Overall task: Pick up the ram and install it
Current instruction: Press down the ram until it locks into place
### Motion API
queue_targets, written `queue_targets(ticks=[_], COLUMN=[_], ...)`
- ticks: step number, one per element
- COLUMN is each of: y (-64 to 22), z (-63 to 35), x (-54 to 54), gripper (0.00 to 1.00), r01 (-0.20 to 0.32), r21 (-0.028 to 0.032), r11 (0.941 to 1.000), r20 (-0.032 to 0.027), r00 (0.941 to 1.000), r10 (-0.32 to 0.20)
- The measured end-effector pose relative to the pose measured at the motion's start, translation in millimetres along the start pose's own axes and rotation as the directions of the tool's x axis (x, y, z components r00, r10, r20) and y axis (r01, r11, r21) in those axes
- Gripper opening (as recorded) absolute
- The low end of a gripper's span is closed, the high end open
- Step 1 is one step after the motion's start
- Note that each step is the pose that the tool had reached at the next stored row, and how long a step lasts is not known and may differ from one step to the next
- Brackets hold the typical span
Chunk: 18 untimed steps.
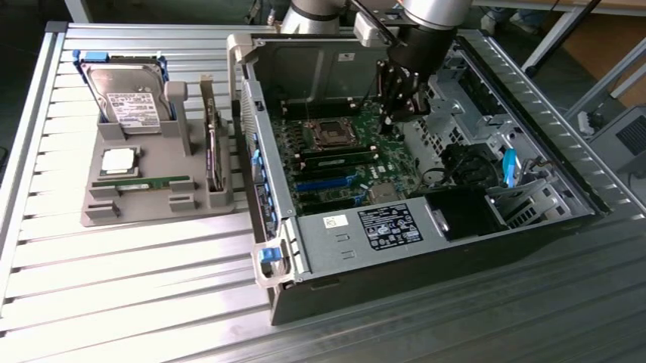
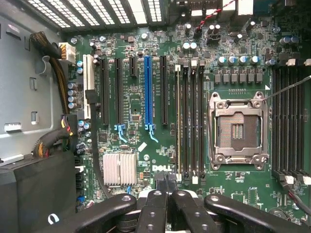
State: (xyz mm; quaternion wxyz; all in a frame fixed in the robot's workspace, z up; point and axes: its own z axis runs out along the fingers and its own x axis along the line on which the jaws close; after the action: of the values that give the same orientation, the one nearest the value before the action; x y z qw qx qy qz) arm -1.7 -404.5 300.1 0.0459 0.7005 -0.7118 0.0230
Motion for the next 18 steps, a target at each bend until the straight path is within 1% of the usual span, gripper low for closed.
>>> queue_targets(ticks=[11, 12, 13, 14, 15, 16, 18], y=[0.0, 0.0, 0.0, 0.0, 0.0, 0.0, 0.0], z=[0.0, 0.0, 0.1, 0.2, 0.3, 0.5, 0.9], x=[0.0, 0.0, -0.1, 0.0, 0.0, -0.1, -0.1], gripper=[0.09, 0.09, 0.09, 0.09, 0.09, 0.09, 0.09], r01=[0.000, -0.005, -0.035, -0.077, -0.114, -0.152, -0.219], r21=[0.0000, -0.0006, -0.0035, -0.0076, -0.0115, -0.0154, -0.0223], r11=[1.0000, 1.0000, 0.9994, 0.9970, 0.9934, 0.9882, 0.9754], r20=[0.0000, 0.0002, 0.0010, 0.0021, 0.0029, 0.0036, 0.0045], r00=[1.0000, 1.0000, 0.9994, 0.9971, 0.9934, 0.9883, 0.9756], r10=[0.000, 0.005, 0.035, 0.077, 0.114, 0.152, 0.220])
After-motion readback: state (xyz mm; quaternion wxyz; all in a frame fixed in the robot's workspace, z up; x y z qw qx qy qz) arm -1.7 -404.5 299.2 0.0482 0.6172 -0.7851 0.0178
